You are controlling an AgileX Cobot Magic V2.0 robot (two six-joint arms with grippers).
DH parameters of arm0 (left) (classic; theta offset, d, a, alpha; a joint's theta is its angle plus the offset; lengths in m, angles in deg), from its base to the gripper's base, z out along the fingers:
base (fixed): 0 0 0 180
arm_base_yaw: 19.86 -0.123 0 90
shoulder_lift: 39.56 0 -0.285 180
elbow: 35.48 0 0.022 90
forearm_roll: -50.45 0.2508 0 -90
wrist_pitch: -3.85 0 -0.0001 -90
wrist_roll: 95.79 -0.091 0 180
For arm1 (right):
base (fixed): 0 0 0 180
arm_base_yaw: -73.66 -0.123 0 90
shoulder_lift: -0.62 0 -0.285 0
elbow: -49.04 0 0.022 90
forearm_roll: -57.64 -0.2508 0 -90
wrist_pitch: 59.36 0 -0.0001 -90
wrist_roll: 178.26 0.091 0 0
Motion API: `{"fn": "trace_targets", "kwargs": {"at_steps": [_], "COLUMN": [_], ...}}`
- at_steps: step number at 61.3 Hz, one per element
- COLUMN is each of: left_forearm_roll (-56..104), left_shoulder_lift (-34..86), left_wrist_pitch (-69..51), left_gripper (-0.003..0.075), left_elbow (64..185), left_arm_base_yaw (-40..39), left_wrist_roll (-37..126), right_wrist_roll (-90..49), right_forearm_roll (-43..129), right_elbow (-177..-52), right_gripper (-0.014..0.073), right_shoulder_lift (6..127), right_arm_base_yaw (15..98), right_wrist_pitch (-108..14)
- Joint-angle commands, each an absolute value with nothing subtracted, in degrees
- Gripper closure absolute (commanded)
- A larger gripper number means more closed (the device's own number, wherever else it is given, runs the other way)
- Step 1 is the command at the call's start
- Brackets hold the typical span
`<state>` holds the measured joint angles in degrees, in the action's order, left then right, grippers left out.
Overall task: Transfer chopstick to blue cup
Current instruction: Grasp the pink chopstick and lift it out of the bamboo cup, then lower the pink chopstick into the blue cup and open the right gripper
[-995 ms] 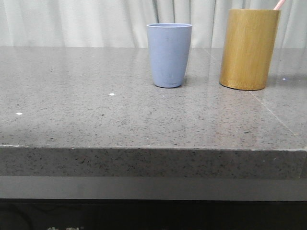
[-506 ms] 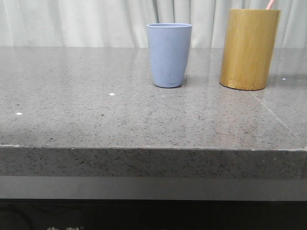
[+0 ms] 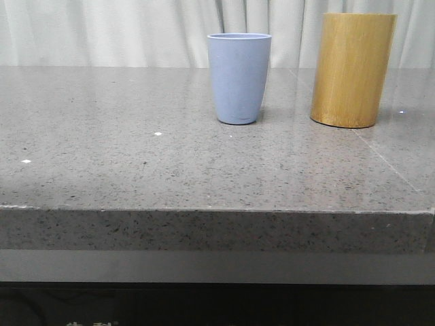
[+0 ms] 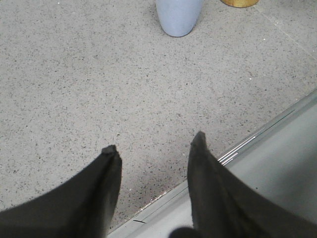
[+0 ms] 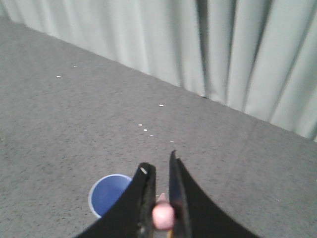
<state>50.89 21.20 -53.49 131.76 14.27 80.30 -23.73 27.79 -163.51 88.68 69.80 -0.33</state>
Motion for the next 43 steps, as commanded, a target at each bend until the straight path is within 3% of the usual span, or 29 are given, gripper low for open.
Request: {"fn": "trace_targets", "kwargs": {"at_steps": [1,14,34,43], "left_forearm_roll": [50.5,50.5,50.5,50.5], "left_shoulder_lift": [20.8,20.8,20.8,20.8], "left_wrist_pitch": [-49.6,-49.5,-49.5,-49.5], "left_gripper": [0.0407,0.0407,0.0407,0.0407], "left_elbow": [133.2,133.2,133.2,133.2], "left_arm_base_yaw": [14.5,14.5,14.5,14.5], "left_wrist_roll": [80.8,80.8,80.8,80.8], "right_wrist_roll": [-25.9,-26.0,-26.0,-26.0], "right_forearm_roll": [27.9,36.3,33.4,32.3], "right_elbow": [-164.0,-162.4,-162.4,-162.4], "right_gripper": [0.0660,0.0660,0.0657,0.0540], "right_shoulder_lift": [88.2,94.1,103.4,105.3], "right_arm_base_yaw": [64.2,55.3,54.1,54.1], "right_wrist_pitch": [-4.7,-9.7,-11.3,-11.1]}}
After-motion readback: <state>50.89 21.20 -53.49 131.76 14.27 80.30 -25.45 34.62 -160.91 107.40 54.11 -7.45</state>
